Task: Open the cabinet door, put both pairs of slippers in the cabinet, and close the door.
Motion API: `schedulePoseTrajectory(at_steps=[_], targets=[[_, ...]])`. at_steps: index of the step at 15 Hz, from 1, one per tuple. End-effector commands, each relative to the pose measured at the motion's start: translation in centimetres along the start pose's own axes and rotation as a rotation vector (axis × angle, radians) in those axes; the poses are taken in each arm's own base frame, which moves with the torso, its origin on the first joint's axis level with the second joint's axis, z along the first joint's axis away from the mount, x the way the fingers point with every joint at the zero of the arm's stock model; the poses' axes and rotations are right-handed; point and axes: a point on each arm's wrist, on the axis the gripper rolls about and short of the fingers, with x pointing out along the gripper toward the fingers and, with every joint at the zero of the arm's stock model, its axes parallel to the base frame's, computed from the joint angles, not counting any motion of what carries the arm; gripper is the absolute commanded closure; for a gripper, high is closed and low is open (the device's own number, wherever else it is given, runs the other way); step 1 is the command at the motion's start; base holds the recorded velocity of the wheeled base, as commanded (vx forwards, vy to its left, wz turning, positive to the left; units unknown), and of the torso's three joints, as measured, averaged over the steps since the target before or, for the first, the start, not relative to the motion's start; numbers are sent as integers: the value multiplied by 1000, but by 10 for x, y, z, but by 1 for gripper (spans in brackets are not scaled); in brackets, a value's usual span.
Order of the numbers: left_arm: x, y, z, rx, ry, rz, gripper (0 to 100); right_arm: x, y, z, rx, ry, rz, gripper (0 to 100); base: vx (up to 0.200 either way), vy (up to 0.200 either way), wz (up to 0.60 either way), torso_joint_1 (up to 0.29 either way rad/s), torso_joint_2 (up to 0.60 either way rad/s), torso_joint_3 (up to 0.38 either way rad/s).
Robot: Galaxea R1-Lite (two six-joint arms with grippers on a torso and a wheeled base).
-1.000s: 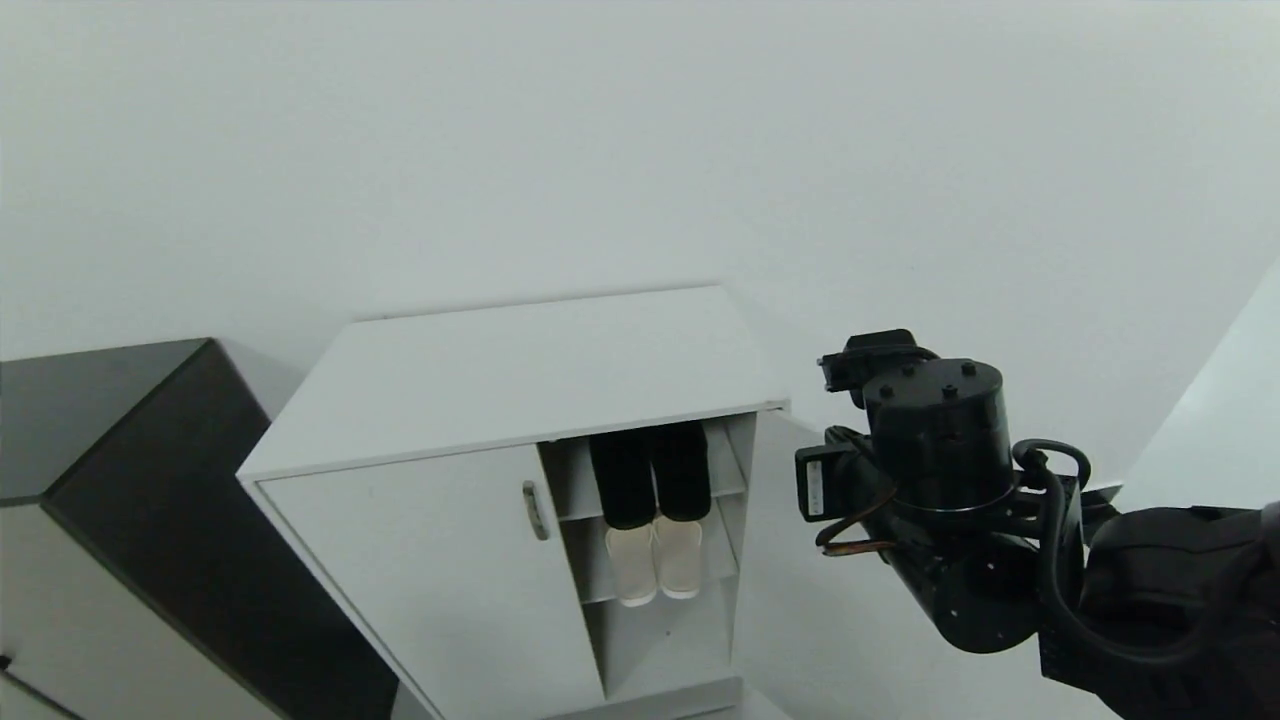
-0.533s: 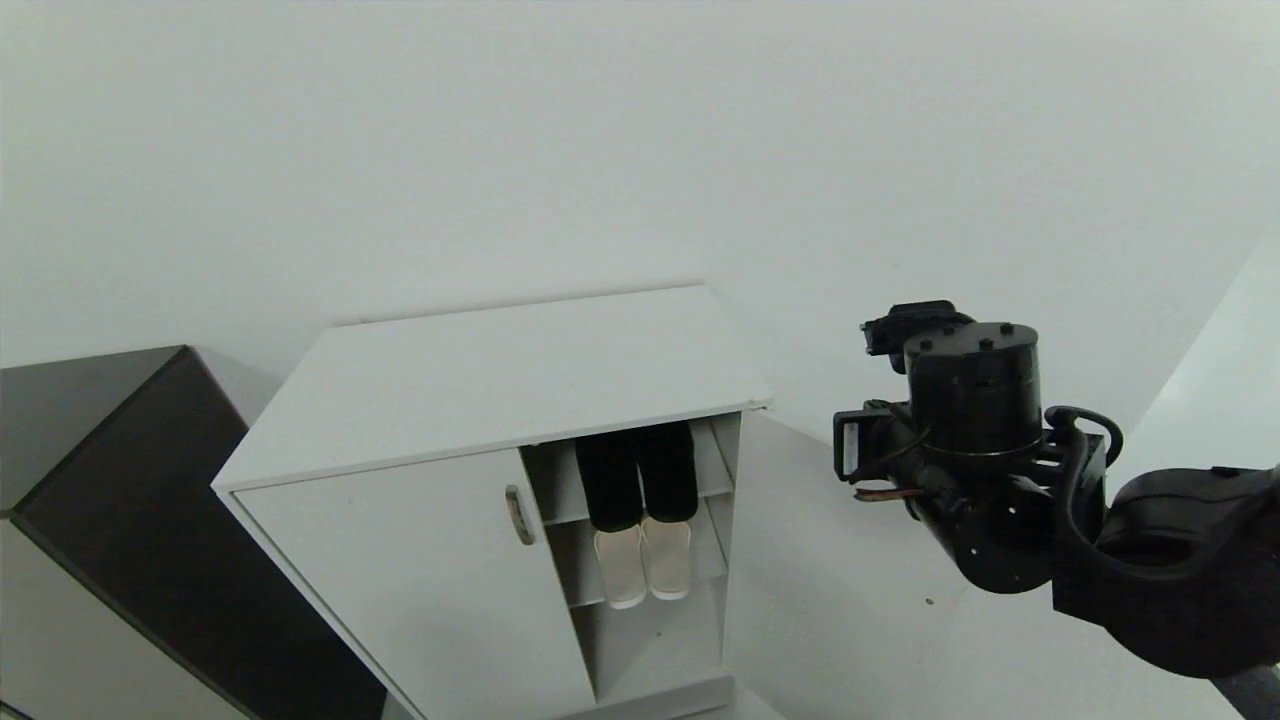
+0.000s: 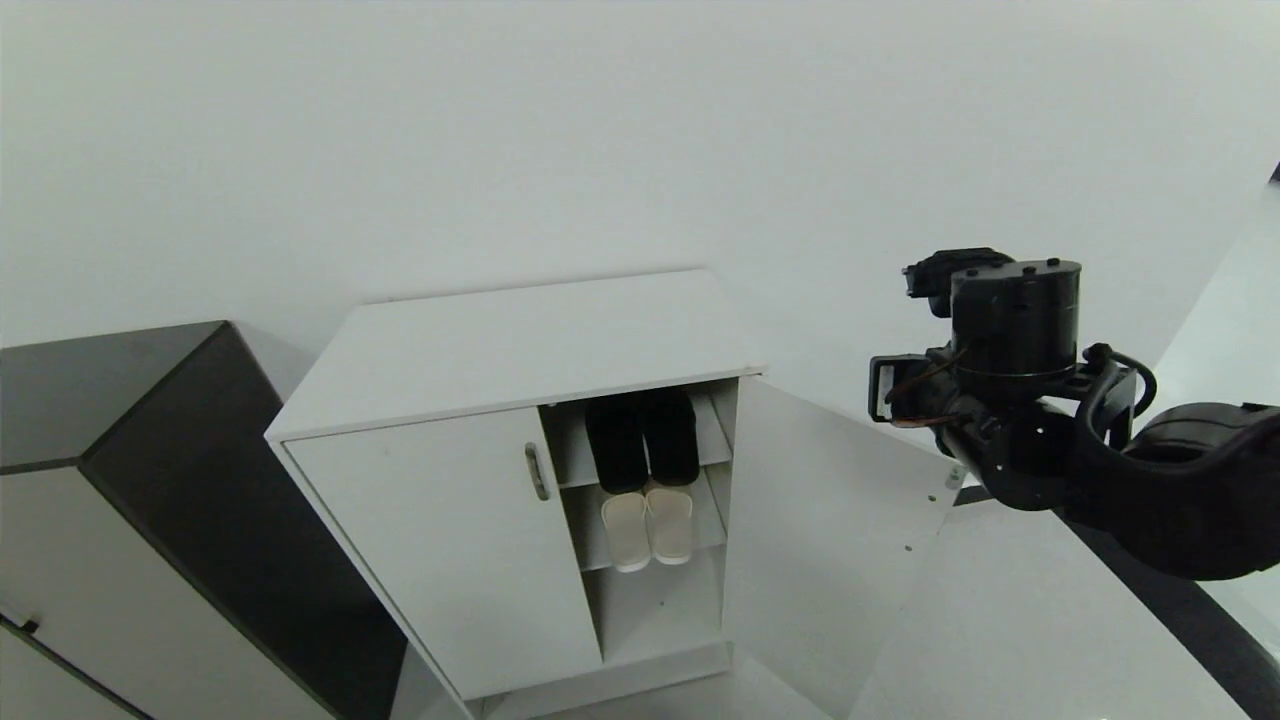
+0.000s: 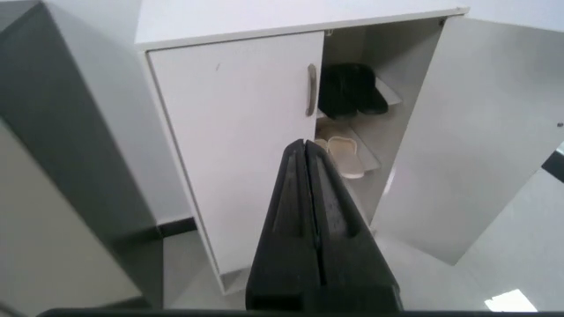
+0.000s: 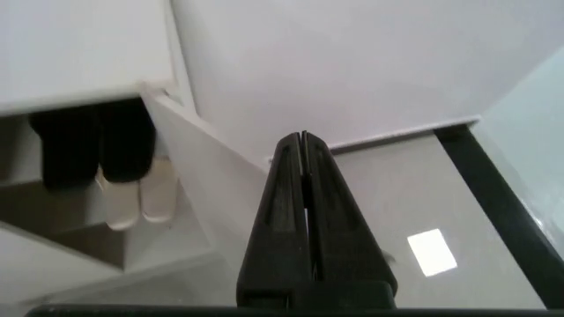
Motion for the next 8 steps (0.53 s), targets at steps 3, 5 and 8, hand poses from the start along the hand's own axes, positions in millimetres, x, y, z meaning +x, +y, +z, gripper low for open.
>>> schedulePoseTrajectory(at_steps=[3,5,8], targets=[[0,0,0,0,-1,0,100,34,-8,5,17,33,-38,100,0,0,0,0,0,0],[0,0,0,0,1,0,100,59,-13,5,59,64,-23,100,0,0,0,0,0,0],[0,0,0,0,-1,-1,100,87,-25,-7,88,132,55,100,0,0,0,0,0,0]])
